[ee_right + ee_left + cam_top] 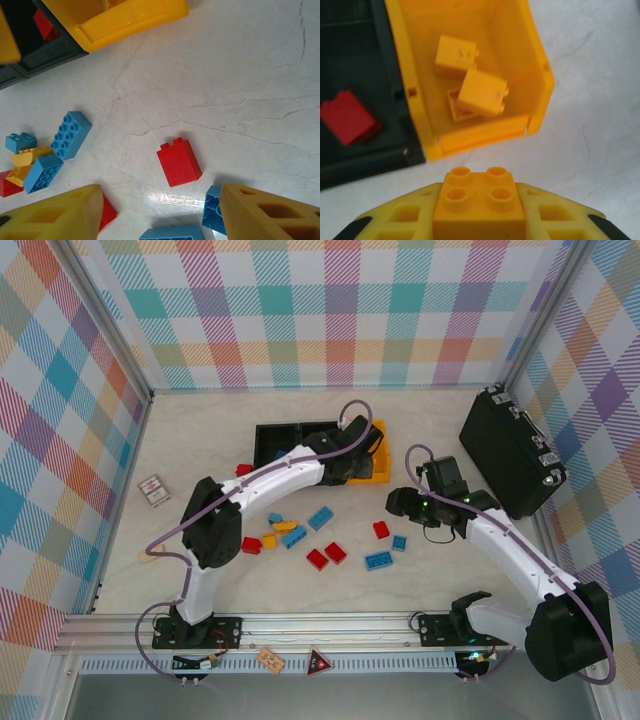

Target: Sort the legos into containers by color

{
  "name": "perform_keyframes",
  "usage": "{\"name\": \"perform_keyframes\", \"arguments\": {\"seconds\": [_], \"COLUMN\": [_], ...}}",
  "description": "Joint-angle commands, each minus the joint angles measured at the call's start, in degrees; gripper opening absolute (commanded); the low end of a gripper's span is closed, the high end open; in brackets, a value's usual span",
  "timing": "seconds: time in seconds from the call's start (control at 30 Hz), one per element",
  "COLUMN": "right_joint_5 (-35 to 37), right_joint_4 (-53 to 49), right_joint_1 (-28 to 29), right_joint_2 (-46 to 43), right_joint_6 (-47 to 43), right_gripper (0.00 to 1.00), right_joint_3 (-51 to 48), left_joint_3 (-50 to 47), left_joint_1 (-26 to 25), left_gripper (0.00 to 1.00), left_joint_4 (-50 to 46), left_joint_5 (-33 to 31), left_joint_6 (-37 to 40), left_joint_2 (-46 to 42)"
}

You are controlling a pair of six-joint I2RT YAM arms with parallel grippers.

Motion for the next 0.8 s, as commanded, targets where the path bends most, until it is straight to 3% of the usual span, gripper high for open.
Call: {"name": "perform_keyframes", "arguments": {"seconds": [0.0, 0.27, 0.77], "right_joint_5": [-1.61, -2.16, -2.18], "right_joint_4": [1.39, 1.86, 1.17], "right_joint_1": [-0.84, -1.72, -2.56], "right_joint_2": [0.14, -0.57, -1.62], "right_joint_6": [-0.60, -0.18, -0.05], "right_gripper": [0.63, 0.63, 0.63], "right_joint_3": [0.20, -0.83, -1.22], "left_joint_3": [6.77, 24.46, 37.44], "left_joint_1": [1.42, 3.56, 6.10], "left_gripper": [0.15, 0.15, 0.25], "left_joint_4": [0.36, -1.73, -1.10], "left_joint_5": [1.06, 0.77, 4.94], "left_joint_6": [3.12, 4.66, 3.94], "left_joint_2": [4.73, 17.22, 28.53]}}
